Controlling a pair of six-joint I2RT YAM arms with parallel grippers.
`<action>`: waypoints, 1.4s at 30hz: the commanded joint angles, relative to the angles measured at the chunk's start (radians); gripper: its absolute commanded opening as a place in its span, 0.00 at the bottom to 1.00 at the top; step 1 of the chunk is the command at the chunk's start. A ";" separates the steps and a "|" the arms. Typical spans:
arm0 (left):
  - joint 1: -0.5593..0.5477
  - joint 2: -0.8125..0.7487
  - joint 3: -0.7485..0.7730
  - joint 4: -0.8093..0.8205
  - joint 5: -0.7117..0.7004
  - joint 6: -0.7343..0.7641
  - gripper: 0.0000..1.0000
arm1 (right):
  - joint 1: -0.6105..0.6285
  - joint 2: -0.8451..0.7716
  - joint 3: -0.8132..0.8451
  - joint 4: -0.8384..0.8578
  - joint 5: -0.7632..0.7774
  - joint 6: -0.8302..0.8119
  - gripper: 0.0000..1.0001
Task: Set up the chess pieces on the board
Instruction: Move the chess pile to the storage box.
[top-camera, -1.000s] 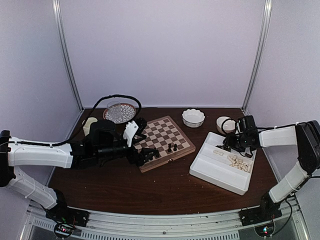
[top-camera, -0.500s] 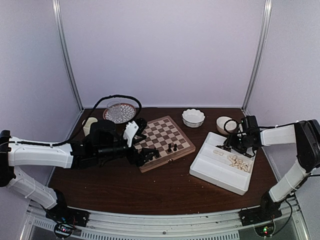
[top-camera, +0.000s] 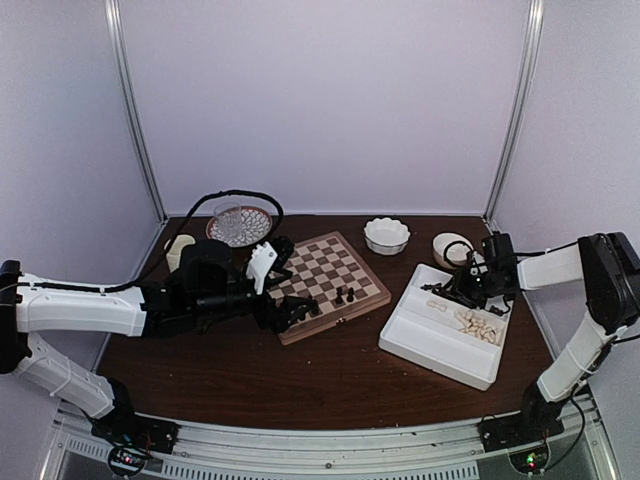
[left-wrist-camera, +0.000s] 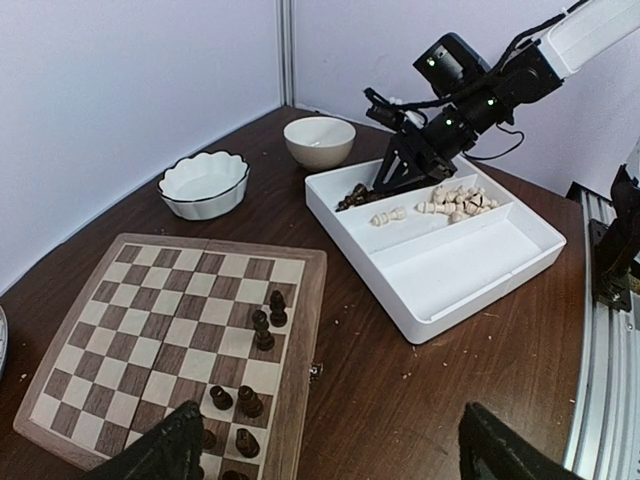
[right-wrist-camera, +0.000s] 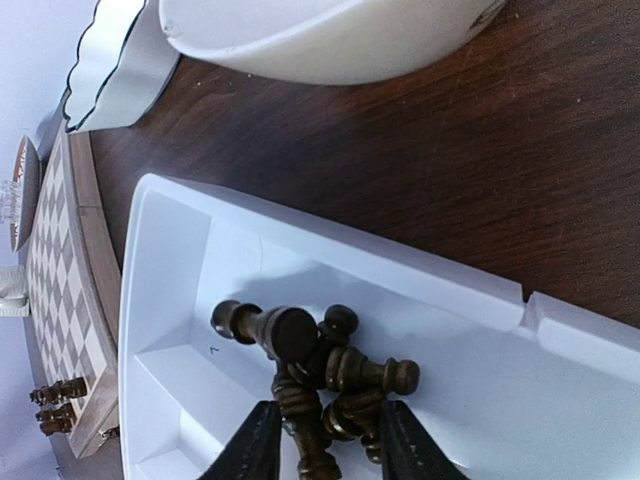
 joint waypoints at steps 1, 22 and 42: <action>-0.007 -0.017 0.007 0.009 -0.013 -0.001 0.88 | -0.005 -0.002 -0.005 0.007 -0.039 0.007 0.33; -0.007 -0.015 0.011 0.001 -0.017 0.004 0.88 | -0.010 0.062 -0.009 0.127 -0.141 0.048 0.38; -0.006 0.005 0.023 -0.010 -0.021 0.012 0.88 | -0.005 0.126 0.040 0.201 -0.223 0.103 0.20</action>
